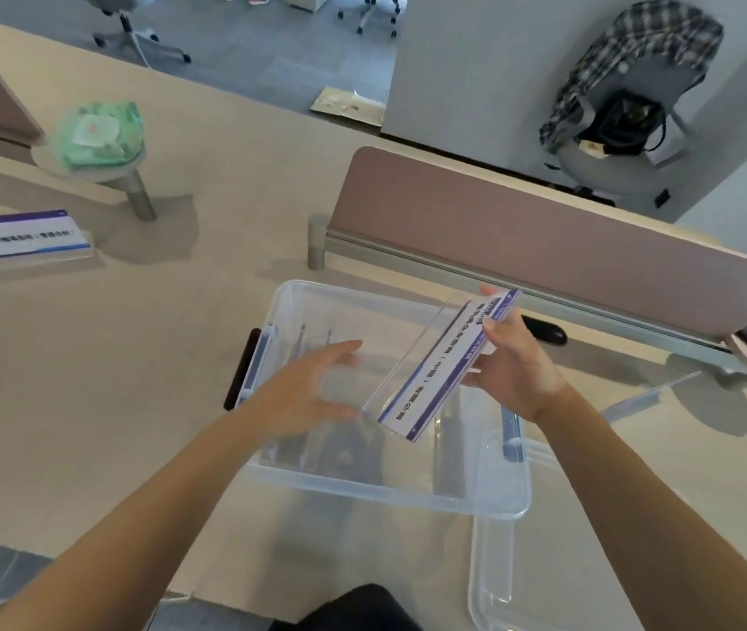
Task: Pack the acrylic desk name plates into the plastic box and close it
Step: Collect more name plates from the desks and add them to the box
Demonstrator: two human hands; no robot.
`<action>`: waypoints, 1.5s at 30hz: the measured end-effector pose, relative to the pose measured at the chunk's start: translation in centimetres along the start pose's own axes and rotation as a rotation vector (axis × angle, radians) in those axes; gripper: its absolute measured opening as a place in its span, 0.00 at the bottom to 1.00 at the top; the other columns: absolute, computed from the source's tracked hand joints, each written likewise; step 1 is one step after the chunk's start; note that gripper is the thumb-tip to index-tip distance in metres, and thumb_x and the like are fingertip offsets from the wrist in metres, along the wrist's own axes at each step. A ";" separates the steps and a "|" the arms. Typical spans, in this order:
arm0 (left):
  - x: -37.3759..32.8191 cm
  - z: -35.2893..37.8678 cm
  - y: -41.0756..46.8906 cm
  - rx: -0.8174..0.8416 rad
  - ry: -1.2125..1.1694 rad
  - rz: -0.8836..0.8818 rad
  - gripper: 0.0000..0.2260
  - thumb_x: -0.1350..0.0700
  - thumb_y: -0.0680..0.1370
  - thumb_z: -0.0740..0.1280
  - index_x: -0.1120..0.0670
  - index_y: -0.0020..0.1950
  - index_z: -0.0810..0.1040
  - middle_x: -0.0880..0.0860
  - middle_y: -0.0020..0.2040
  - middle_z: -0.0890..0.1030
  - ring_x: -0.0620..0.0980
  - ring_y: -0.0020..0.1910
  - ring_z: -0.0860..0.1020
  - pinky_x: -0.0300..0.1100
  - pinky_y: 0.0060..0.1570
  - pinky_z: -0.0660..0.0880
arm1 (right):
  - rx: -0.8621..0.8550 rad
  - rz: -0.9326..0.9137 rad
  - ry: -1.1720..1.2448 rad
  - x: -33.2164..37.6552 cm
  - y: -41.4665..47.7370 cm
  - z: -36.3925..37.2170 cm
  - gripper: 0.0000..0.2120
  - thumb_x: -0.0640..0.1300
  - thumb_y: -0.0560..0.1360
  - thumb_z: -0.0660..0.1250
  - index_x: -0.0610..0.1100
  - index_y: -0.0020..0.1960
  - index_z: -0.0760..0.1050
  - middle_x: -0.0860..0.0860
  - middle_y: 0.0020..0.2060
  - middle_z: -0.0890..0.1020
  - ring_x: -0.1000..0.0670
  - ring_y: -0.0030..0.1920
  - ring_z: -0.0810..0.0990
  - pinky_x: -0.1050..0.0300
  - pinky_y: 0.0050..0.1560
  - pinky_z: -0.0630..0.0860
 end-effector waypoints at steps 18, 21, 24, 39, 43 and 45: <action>9.8 -5.8 -0.3 -0.420 0.188 -0.341 0.31 0.45 0.74 0.70 0.33 0.72 0.59 0.45 0.71 0.60 0.46 0.65 0.70 0.41 0.59 0.68 | -0.009 0.415 -0.344 -13.5 7.9 -1.0 0.34 0.41 0.68 0.79 0.65 0.67 0.72 0.52 0.71 0.63 0.38 0.62 0.77 0.36 0.62 0.76; 9.9 -5.8 -0.2 -0.424 0.180 -0.345 0.31 0.46 0.74 0.70 0.32 0.73 0.59 0.46 0.70 0.60 0.47 0.65 0.70 0.42 0.61 0.69 | 0.016 0.509 -0.307 -15.0 9.1 -1.0 0.35 0.44 0.62 0.83 0.63 0.64 0.74 0.48 0.73 0.65 0.36 0.64 0.76 0.38 0.60 0.78; 10.2 -5.7 -0.2 -0.421 0.175 -0.354 0.32 0.47 0.75 0.69 0.31 0.73 0.58 0.46 0.72 0.59 0.47 0.67 0.69 0.43 0.62 0.68 | 0.040 0.582 -0.274 -15.8 9.7 -1.4 0.41 0.48 0.55 0.86 0.61 0.64 0.74 0.45 0.74 0.66 0.36 0.67 0.74 0.40 0.58 0.78; 9.8 -5.7 -0.3 -0.413 0.142 -0.356 0.30 0.48 0.76 0.68 0.33 0.73 0.59 0.46 0.71 0.58 0.48 0.61 0.73 0.41 0.58 0.70 | 0.290 0.385 -1.150 -15.5 3.5 1.1 0.65 0.62 0.64 0.79 0.65 0.75 0.27 0.53 0.81 0.46 0.43 0.79 0.58 0.44 0.76 0.61; 9.7 -5.6 -0.3 -0.406 0.154 -0.350 0.30 0.49 0.77 0.68 0.33 0.74 0.58 0.47 0.71 0.58 0.48 0.63 0.71 0.41 0.59 0.70 | 0.295 0.412 -1.089 -15.7 3.3 1.3 0.65 0.61 0.64 0.79 0.68 0.72 0.25 0.50 0.81 0.54 0.43 0.77 0.63 0.45 0.73 0.65; 9.7 -5.6 -0.4 -0.405 0.159 -0.355 0.30 0.49 0.77 0.67 0.33 0.74 0.58 0.47 0.71 0.59 0.49 0.62 0.72 0.42 0.59 0.70 | 0.306 0.415 -1.078 -15.8 3.3 1.7 0.64 0.61 0.64 0.79 0.69 0.71 0.25 0.48 0.80 0.58 0.43 0.74 0.68 0.46 0.71 0.69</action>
Point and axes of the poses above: each hand's wrist, its own y-axis towards the middle knuckle, its own z-axis out of the palm, x = y × z, the point moved 9 cm from there along y, towards the middle knuckle
